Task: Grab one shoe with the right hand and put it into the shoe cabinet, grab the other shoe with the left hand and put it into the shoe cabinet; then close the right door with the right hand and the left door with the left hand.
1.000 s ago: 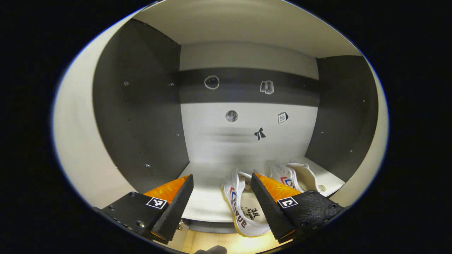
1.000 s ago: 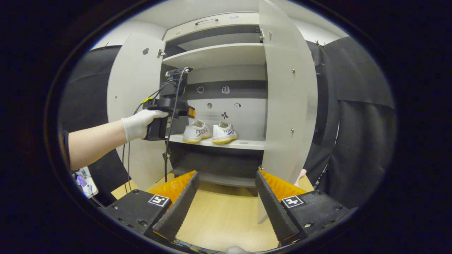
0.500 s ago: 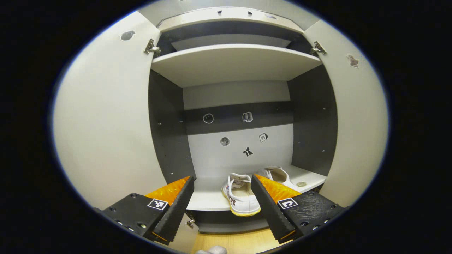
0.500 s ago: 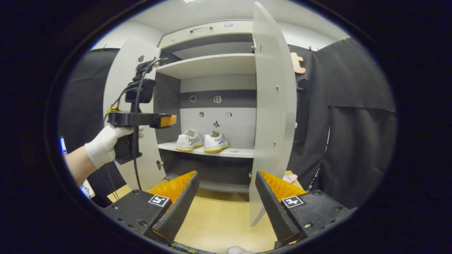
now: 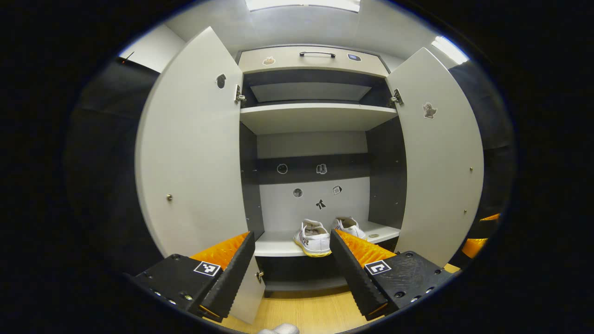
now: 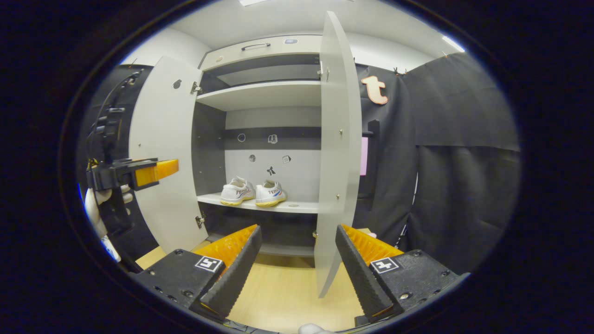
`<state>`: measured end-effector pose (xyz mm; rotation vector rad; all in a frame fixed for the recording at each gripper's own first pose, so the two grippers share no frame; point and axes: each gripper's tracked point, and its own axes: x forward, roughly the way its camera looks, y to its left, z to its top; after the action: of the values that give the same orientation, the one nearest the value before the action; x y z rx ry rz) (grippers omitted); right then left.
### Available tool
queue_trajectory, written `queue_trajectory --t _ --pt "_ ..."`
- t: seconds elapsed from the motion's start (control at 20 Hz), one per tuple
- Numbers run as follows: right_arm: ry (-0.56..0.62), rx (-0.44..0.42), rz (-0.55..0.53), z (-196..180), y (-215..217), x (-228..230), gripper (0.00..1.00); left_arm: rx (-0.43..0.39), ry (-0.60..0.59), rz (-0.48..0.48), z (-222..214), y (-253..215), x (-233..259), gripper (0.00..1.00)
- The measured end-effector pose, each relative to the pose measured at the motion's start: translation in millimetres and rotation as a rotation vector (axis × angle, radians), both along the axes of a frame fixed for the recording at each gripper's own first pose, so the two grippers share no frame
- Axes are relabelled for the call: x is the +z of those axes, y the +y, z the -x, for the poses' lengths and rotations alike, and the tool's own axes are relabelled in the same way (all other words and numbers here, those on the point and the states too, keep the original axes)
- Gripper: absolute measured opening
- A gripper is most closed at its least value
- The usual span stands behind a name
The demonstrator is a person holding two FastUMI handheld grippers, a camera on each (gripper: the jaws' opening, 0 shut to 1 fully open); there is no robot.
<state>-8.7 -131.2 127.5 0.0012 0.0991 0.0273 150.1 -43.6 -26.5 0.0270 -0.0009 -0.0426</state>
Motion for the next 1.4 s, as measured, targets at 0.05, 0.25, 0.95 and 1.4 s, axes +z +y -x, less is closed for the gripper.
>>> queue_trajectory --t 0.05,0.25,0.95,1.4 --pt "0.000 -0.007 0.000 0.5 -1.3 0.8 1.00 0.013 -0.011 -0.009 12.9 4.8 0.7 0.97" --pt "0.003 -0.022 -0.006 7.8 -9.3 2.7 1.00 0.041 -0.007 -0.021 60.3 18.0 -14.3 0.97" --pt "-0.060 -0.219 0.008 -3.9 -123.2 41.3 1.00 0.052 0.050 -0.003 93.7 11.6 -51.9 0.97" --pt "-0.085 -0.232 -0.003 -52.3 -152.3 65.9 1.00 0.096 0.041 -0.004 105.0 3.6 -46.4 0.97"
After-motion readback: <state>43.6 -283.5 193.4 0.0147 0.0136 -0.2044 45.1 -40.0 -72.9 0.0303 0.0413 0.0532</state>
